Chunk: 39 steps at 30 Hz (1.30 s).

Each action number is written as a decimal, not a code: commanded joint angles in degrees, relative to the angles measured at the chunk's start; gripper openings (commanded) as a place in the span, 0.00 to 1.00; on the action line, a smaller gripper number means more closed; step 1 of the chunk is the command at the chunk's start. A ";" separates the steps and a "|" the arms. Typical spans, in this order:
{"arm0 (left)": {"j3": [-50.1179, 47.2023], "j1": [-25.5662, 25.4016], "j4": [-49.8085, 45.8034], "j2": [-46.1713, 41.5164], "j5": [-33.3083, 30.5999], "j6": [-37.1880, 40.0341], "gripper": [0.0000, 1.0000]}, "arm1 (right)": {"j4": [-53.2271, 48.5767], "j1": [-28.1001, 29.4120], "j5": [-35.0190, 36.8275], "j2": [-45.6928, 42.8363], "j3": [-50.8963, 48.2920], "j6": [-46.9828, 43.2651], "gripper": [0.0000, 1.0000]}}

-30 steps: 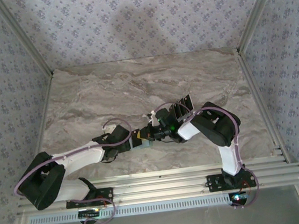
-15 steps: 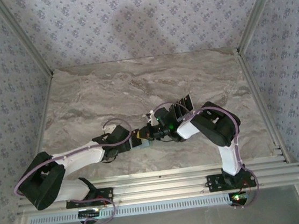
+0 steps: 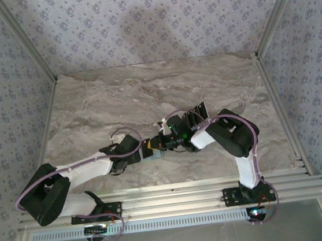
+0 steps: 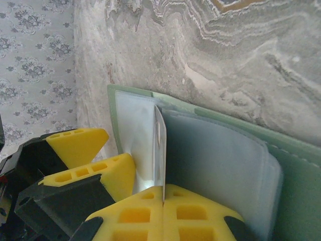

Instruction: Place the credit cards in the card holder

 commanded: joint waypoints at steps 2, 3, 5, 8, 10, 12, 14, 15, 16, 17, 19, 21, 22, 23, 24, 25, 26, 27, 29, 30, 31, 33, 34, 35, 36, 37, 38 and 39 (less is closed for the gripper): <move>-1.23 -0.13 -2.91 0.92 0.08 0.09 0.88 | -5.32 -1.63 2.69 -0.73 -0.84 -2.55 0.00; -1.25 -0.13 -2.90 0.96 0.10 0.06 0.88 | -5.44 -1.63 2.64 -0.81 -0.76 -2.71 0.00; -1.17 -0.06 -2.90 1.05 0.20 0.02 0.88 | -5.75 -1.63 2.64 -0.92 -0.74 -2.98 0.00; -1.08 -0.09 -2.82 1.19 0.24 -0.04 0.88 | -6.66 -1.55 2.86 -1.26 -0.60 -3.70 0.00; -1.01 -0.12 -2.73 1.38 0.31 -0.07 0.88 | -6.96 -1.34 2.86 -1.19 -0.34 -3.92 0.00; -0.99 -0.09 -2.71 1.48 0.34 -0.09 0.88 | -7.16 -1.19 2.86 -1.16 -0.21 -4.13 0.00; -0.98 -0.12 -2.72 1.49 0.41 -0.12 0.87 | -7.56 -0.83 2.95 -1.03 0.08 -4.57 0.00; -0.98 -0.11 -2.66 1.48 0.39 -0.05 0.87 | -7.81 -0.69 3.04 -0.96 0.34 -4.80 0.00; -0.90 -0.13 -2.68 1.49 0.50 -0.04 0.87 | -8.12 -0.56 3.25 -0.93 0.50 -4.97 0.00; -0.90 -0.08 -2.72 1.49 0.44 -0.03 0.87 | -8.27 -0.44 3.22 -0.82 0.64 -4.99 0.00; -0.89 -0.13 -2.70 1.48 0.39 0.02 0.87 | -8.17 -0.20 3.27 -0.62 0.80 -4.99 0.00; -0.88 -0.10 -2.64 1.58 0.48 -0.12 0.87 | -8.23 -0.01 3.21 -0.46 1.01 -4.86 0.00; -0.85 -0.09 -2.64 1.57 0.45 -0.15 0.87 | -8.25 0.13 3.22 -0.33 1.06 -4.85 0.00; -0.87 -0.12 -2.64 1.58 0.50 -0.07 0.87 | -8.21 0.26 3.24 -0.33 1.15 -4.78 0.00; -0.84 -0.10 -2.57 1.58 0.49 -0.07 0.87 | -8.31 0.34 3.22 -0.21 1.32 -4.76 0.00; -0.85 -0.09 -2.61 1.58 0.57 -0.13 0.87 | -8.27 0.49 3.16 -0.20 1.39 -4.80 0.00; -0.86 -0.13 -2.59 1.62 0.50 0.01 0.87 | -8.35 0.59 3.21 -0.15 1.48 -4.88 0.00; -0.94 -0.09 -2.64 1.51 0.50 0.02 0.87 | -8.41 0.74 3.20 -0.11 1.57 -4.85 0.00; -0.99 -0.13 -2.64 1.49 0.42 -0.02 0.87 | -8.44 0.96 3.28 -0.20 1.69 -5.08 0.00; -1.01 -0.08 -2.63 1.45 0.49 -0.06 0.87 | -8.75 1.03 3.55 -0.35 1.73 -5.41 0.00; -0.97 -0.07 -2.64 1.48 0.51 -0.07 0.87 | -9.58 1.10 3.99 -0.64 1.75 -5.92 0.00; -1.07 -0.13 -2.64 1.45 0.46 -0.07 0.87 | -11.45 1.14 5.22 -1.61 1.89 -7.41 0.00; -1.08 -0.12 -2.72 1.34 0.47 -0.09 0.87 | -12.52 1.16 5.79 -2.23 1.91 -8.16 0.00; -1.08 -0.09 -2.73 1.31 0.42 -0.16 0.87 | -13.39 1.14 6.21 -2.76 2.00 -8.83 0.00; -1.16 -0.11 -2.72 1.31 0.50 -0.16 0.87 | -14.65 1.14 6.74 -3.27 2.11 -9.66 0.00; -1.21 -0.13 -2.73 1.31 0.40 -0.18 0.87 | -15.65 1.14 7.19 -3.81 2.30 -10.45 0.00; -1.17 -0.13 -2.73 1.31 0.35 -0.31 0.87 | -16.72 1.15 7.70 -4.22 2.53 -11.21 0.00; -1.17 -0.17 -2.73 1.31 0.35 -0.30 0.87 | -17.50 1.19 7.87 -4.50 2.78 -11.79 0.00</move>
